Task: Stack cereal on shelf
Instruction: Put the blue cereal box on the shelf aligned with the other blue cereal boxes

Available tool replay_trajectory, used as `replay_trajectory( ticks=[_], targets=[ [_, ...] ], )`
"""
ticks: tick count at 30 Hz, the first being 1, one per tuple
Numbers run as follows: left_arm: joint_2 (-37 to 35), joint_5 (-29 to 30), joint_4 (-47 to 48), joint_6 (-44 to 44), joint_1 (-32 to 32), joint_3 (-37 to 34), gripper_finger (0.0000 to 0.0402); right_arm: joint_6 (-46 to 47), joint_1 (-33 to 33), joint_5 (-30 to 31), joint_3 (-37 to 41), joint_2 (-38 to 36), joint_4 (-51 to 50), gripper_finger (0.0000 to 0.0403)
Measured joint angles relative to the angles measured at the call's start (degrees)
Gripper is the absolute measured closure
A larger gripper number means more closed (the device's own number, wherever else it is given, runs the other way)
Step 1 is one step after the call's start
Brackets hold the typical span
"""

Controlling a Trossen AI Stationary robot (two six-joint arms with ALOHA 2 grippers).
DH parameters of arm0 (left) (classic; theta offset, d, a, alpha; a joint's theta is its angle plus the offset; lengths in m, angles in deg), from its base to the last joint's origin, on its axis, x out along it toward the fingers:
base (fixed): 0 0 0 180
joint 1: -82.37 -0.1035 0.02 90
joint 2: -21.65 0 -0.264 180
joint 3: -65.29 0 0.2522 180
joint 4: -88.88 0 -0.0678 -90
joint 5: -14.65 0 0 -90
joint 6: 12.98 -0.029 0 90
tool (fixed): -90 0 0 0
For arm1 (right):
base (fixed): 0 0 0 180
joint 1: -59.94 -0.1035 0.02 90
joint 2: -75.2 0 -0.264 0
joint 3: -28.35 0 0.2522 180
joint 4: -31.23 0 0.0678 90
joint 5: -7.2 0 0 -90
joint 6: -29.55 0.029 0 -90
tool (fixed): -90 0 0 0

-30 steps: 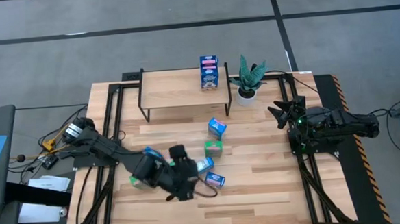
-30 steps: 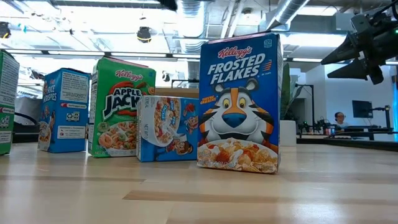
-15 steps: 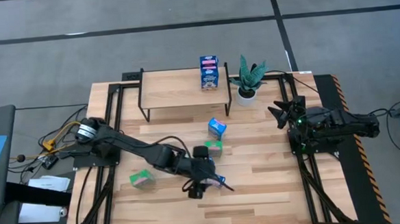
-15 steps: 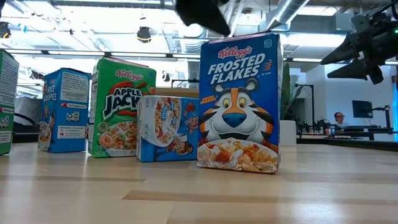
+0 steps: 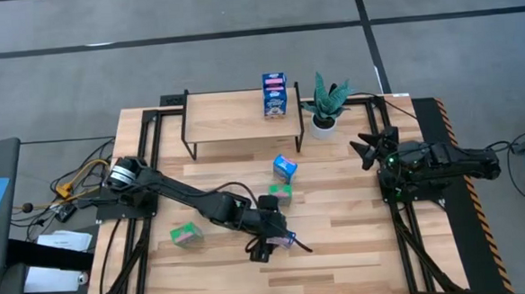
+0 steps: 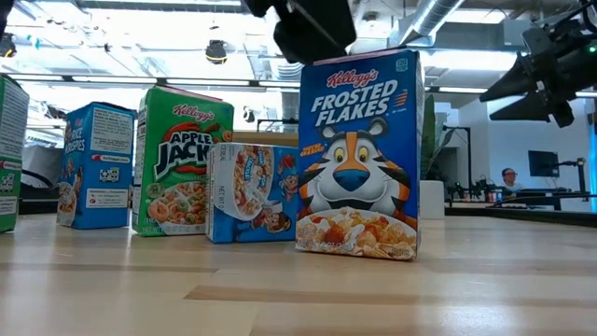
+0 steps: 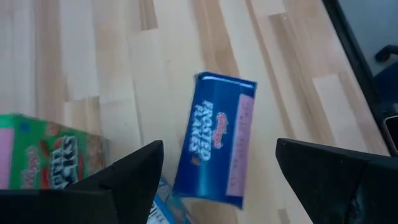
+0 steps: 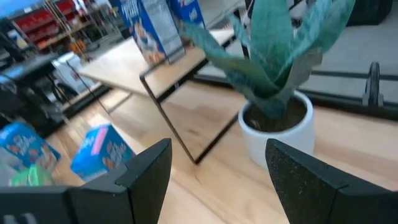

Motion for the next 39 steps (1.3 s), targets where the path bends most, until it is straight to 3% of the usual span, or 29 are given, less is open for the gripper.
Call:
replay_trajectory(
  ticks=[13, 27, 39],
  targets=[
    [0.64, -1.61, -0.67, 2.23, -0.23, -1.84, 0.0103, -0.20, 0.00, -0.03, 0.04, 0.07, -0.13, 0.0117],
    [0.79, -1.64, -0.42, 0.46, -1.09, -1.88, 0.0235, -0.20, 0.00, -0.03, 0.04, 0.07, -0.11, 0.0117],
    [0.72, -1.67, 0.52, 2.71, -1.11, 2.10, 0.0246, -0.20, 0.00, -0.03, 0.04, 0.07, -0.11, 0.0117]
  ],
)
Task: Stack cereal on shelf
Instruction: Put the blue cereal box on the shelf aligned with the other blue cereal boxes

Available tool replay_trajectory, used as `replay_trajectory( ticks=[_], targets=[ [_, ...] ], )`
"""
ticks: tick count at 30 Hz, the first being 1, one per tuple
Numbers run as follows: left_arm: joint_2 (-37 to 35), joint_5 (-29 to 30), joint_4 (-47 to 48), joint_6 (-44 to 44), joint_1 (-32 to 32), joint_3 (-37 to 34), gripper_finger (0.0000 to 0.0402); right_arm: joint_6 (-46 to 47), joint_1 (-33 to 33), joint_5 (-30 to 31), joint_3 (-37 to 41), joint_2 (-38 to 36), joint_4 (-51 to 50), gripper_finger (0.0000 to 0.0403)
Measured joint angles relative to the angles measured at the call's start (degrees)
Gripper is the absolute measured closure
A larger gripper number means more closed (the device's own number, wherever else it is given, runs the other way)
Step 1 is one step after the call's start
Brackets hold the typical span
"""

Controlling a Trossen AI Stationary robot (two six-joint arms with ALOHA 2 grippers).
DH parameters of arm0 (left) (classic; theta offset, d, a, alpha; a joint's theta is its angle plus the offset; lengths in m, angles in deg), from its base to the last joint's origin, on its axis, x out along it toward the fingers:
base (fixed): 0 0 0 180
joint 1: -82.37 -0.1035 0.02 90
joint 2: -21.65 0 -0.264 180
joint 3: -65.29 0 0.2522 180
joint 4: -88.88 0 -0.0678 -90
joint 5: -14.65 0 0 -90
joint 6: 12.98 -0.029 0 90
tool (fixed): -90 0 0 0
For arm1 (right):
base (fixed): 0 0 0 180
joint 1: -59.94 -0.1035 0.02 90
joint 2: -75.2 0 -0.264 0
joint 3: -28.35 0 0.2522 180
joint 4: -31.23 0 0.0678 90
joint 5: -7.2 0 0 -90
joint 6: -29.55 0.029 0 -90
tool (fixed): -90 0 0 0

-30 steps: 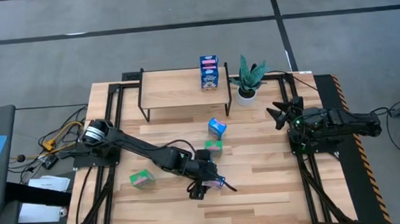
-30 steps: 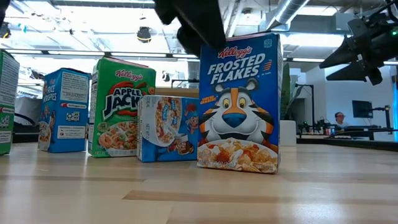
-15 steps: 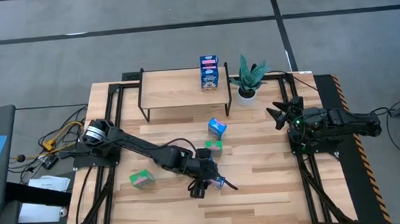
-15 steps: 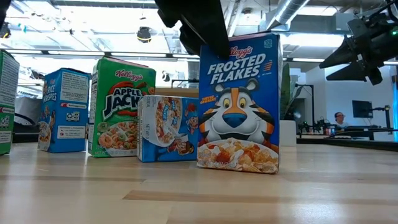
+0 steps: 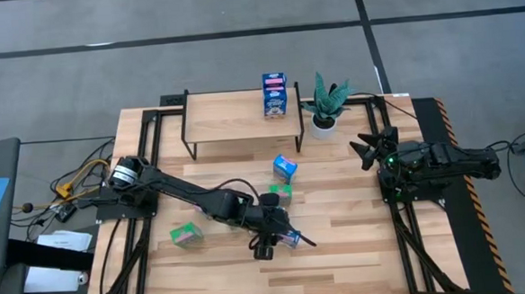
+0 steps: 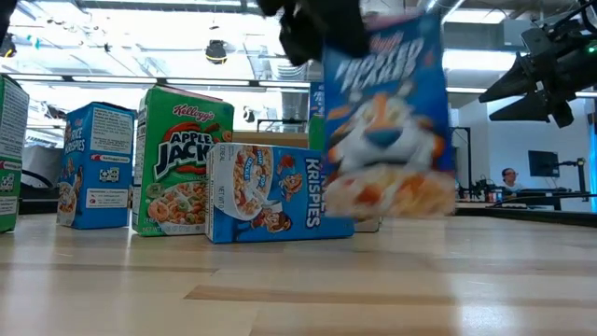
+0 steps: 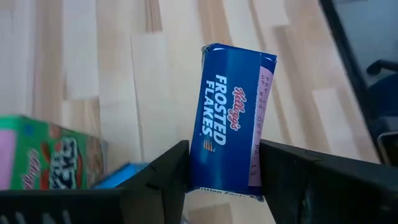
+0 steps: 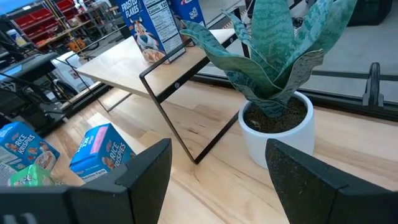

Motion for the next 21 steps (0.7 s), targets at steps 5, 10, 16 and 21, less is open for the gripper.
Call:
replay_trajectory(
  ticks=[5, 10, 16, 21],
  targets=[
    [-0.09, 0.36, 8.29, 0.13, -0.77, 6.74, 0.0246, 0.00, 0.00, 0.00, 0.00, 0.00, 0.00, 0.0117],
    [-0.28, 1.75, 19.59, -2.36, -2.90, 15.14, 0.0246, -0.02, 0.00, 0.00, 0.00, 0.00, 0.00, 0.0117],
    [-0.31, 7.51, 28.60, -6.40, -7.19, 23.31, 0.0246, 0.00, 0.00, 0.00, 0.00, 0.00, 0.00, 0.0117],
    [-0.31, 11.47, 31.68, -5.94, -13.44, 28.20, 0.0246, 0.00, 0.00, 0.00, 0.00, 0.00, 0.00, 0.0117]
  ],
)
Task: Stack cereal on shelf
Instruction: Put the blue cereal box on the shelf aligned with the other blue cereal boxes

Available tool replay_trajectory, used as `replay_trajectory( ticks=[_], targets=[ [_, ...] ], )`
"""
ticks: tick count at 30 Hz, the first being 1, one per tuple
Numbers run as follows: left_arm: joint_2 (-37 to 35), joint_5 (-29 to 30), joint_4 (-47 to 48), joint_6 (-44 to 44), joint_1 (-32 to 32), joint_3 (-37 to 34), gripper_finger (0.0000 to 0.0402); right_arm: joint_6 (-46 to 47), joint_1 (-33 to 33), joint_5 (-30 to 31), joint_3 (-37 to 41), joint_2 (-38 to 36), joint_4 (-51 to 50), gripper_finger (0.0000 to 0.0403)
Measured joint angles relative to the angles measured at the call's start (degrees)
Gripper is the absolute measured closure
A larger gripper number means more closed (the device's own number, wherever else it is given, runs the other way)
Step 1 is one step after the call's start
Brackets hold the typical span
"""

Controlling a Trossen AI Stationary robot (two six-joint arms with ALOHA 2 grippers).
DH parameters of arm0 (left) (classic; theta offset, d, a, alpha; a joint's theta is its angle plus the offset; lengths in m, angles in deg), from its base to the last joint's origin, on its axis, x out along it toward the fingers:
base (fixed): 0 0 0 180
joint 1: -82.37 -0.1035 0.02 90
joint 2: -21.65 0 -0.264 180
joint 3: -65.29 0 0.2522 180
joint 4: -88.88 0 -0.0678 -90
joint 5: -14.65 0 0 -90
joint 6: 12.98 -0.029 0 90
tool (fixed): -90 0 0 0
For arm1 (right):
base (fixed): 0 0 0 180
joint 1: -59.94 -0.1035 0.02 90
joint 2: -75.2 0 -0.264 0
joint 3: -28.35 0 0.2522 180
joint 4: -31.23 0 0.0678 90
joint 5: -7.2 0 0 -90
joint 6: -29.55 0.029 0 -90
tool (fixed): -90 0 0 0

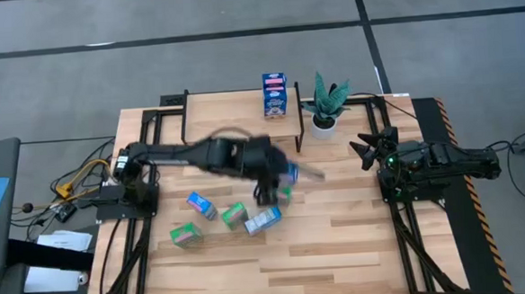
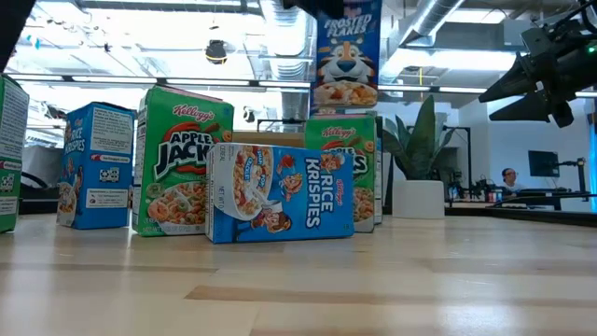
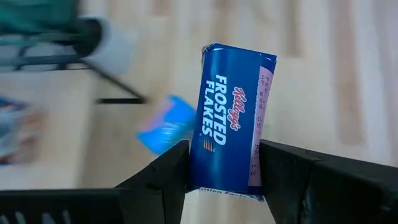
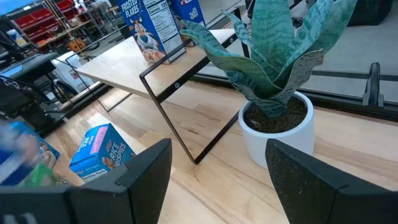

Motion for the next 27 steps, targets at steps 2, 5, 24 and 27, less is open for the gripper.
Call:
replay_trajectory(
  ticks=[2, 5, 24, 27],
  targets=[
    [0.00, 0.67, -0.03, 0.70, -2.93, 1.19, 0.0246, 0.00, 0.00, 0.00, 0.00, 0.00, 0.00, 0.0117],
    [0.00, 0.75, -0.74, 1.89, -6.87, 2.49, 0.0246, -0.01, 0.00, 0.00, 0.00, 0.00, 0.00, 0.0117],
    [0.06, -7.30, -2.35, -5.37, -19.71, 3.47, 0.0246, 0.00, 0.00, -0.22, 0.00, 0.00, 0.13, 0.0117],
    [0.37, -7.06, -2.10, -7.64, -19.69, 3.47, 0.0246, 0.00, 0.00, -0.24, 0.00, 0.00, 0.13, 0.0117]
  ],
)
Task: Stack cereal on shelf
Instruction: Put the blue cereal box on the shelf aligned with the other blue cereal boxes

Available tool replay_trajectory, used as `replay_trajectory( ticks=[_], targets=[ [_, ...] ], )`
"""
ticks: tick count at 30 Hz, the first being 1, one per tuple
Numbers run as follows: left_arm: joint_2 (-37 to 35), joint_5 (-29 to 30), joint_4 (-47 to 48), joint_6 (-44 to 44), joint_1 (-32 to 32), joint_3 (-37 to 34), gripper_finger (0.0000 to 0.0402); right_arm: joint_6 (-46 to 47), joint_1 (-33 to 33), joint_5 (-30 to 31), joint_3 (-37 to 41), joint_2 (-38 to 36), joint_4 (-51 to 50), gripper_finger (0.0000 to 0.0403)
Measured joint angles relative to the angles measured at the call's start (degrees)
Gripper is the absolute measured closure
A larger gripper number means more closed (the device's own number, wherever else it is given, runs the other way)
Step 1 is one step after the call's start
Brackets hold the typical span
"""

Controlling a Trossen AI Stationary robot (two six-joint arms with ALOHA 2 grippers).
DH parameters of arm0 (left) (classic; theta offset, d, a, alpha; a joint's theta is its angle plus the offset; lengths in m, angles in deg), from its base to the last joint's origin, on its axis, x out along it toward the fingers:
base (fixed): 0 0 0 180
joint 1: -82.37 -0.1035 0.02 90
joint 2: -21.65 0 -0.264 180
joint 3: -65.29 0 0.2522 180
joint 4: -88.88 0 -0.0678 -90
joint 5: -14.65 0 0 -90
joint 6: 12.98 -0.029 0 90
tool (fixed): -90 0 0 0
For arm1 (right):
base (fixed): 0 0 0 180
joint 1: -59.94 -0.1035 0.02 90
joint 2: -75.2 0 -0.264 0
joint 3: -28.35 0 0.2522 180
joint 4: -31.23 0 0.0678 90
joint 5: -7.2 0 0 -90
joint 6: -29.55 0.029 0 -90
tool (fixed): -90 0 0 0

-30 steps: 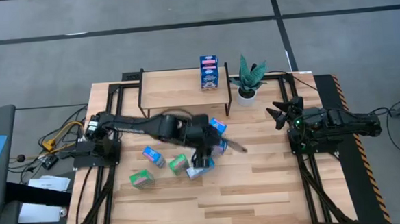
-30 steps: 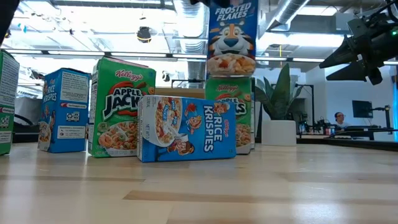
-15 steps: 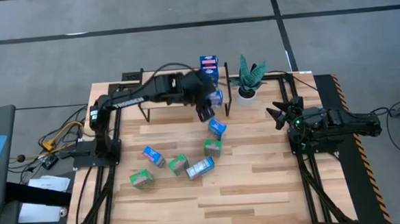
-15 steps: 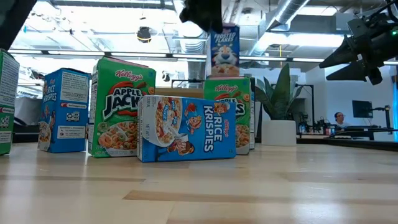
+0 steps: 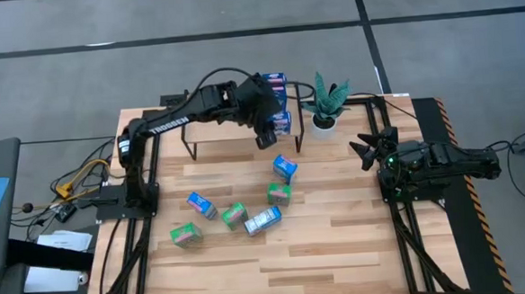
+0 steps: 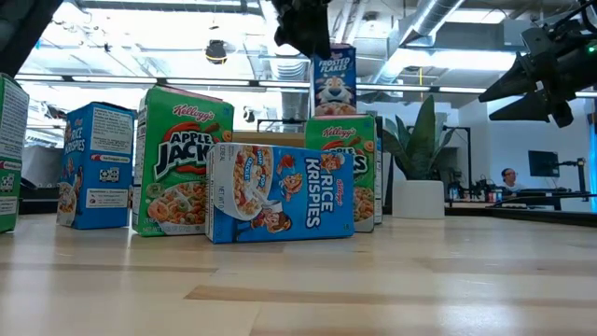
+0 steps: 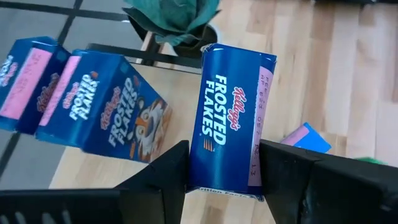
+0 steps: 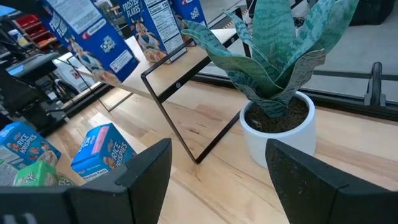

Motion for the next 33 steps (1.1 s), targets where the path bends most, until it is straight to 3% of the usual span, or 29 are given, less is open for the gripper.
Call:
replay_trajectory(
  ticks=[7, 19, 33],
  targets=[
    [0.07, 0.53, -0.38, -2.38, -1.60, -0.06, 0.0246, 0.00, 0.00, 0.02, 0.00, 0.00, -0.02, 0.0117],
    [0.18, -5.11, -0.98, -1.82, -3.76, -0.05, 0.0246, 0.00, 0.00, 0.04, 0.00, 0.00, -0.04, 0.0117],
    [2.03, -3.49, -0.78, -2.87, -4.16, -0.06, 0.0246, -0.02, 0.00, 0.17, 0.00, 0.00, -0.08, 0.0117]
  ],
)
